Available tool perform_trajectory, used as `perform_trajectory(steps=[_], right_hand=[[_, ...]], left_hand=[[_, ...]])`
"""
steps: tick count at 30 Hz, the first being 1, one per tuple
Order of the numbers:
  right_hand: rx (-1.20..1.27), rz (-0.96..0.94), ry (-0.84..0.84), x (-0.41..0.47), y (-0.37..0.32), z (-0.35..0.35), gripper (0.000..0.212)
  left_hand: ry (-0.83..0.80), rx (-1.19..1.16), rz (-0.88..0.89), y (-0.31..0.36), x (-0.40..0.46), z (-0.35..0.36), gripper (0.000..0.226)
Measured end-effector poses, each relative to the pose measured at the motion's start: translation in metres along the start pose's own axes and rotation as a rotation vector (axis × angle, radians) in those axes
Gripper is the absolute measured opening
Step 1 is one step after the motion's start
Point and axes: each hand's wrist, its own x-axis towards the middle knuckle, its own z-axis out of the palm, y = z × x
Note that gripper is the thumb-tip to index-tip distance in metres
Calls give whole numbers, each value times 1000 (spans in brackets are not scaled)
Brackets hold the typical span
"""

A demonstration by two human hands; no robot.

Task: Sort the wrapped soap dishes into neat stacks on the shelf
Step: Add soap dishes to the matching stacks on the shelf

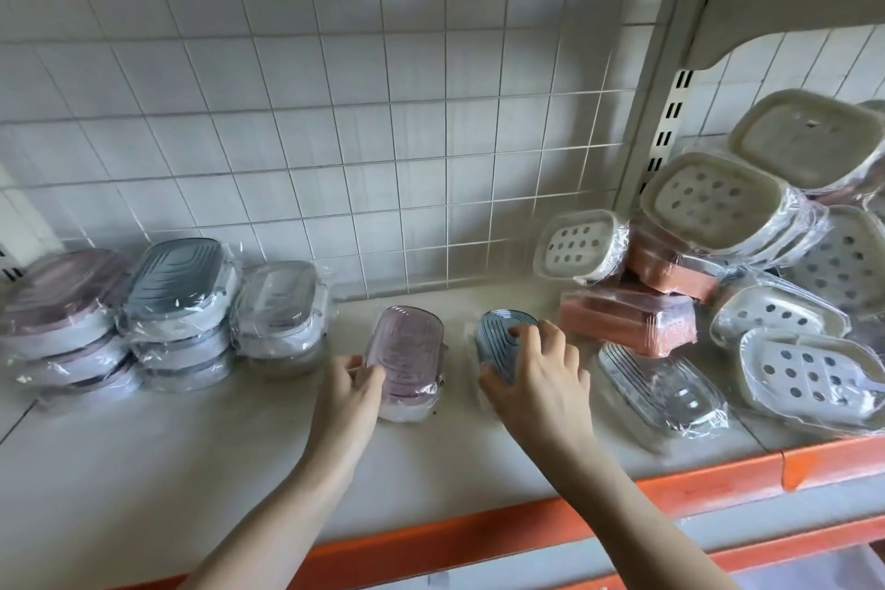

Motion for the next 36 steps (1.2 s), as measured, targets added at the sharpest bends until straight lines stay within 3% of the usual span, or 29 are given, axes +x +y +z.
perform_trajectory(steps=[5,9,14,22,28,36], right_hand=[[-10,3,-32,-4,-1,5,56],[-38,-8,-135,-4,1,7,66],[-53,-43,-189,-2,11,4,76],[-42,-64,-51,-8,15,12,69],[1,-54,-133,-10,13,4,69],[209,-149,-170,-30,-9,7,70]], left_hand=[[19,266,46,-6,1,0,12],[20,581,172,-2,-2,10,47],[-34,883,168,8,-8,28,82],[128,921,247,1,-12,29,87],[218,922,277,-7,-28,13,71],[338,914,313,-8,-60,-30,70]])
